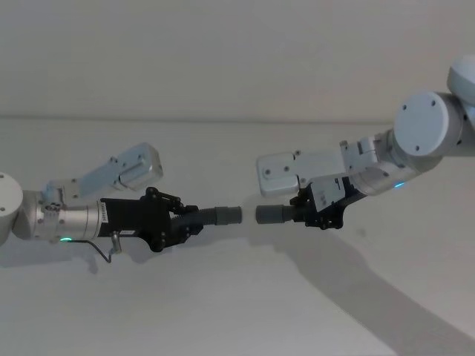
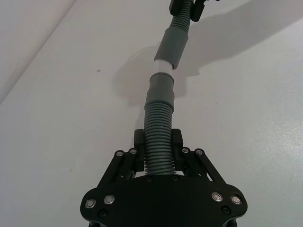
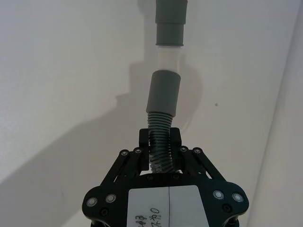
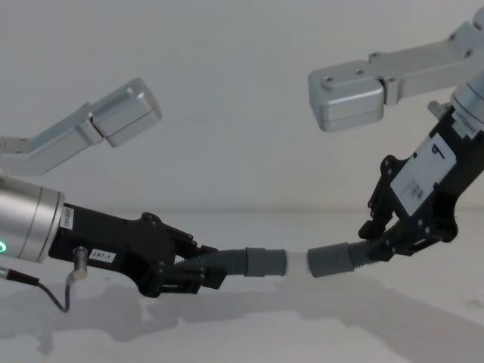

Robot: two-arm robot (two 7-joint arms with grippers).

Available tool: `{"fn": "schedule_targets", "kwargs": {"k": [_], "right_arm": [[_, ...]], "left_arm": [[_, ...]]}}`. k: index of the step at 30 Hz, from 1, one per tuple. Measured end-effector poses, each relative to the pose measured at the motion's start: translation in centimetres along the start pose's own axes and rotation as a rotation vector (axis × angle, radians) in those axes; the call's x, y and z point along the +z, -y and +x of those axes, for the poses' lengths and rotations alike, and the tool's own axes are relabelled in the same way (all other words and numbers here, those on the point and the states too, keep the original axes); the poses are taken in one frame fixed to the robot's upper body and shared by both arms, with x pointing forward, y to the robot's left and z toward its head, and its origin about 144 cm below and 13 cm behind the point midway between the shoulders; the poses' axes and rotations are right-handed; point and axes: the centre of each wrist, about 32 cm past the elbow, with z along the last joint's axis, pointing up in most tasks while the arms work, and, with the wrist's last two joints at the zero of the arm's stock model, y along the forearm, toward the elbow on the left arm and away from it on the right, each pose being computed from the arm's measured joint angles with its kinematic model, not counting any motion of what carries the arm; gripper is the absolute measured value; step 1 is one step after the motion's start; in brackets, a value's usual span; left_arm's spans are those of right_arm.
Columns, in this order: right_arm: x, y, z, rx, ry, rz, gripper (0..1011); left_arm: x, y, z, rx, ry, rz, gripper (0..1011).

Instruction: Use both hands to pick up one end of the pipe from the table, align the ends, and insert them.

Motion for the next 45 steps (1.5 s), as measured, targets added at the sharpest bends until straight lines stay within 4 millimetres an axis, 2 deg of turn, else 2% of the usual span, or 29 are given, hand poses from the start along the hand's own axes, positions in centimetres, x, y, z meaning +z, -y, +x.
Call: {"fn": "schedule_targets", "kwargs": {"k": [45], "right_arm": [[-0.29,-0.46,0.55,0.002,0.002,0.030,249]], "left_arm": [[0.00,0.00,0.00,0.000,0.000,0.000,320]]}}
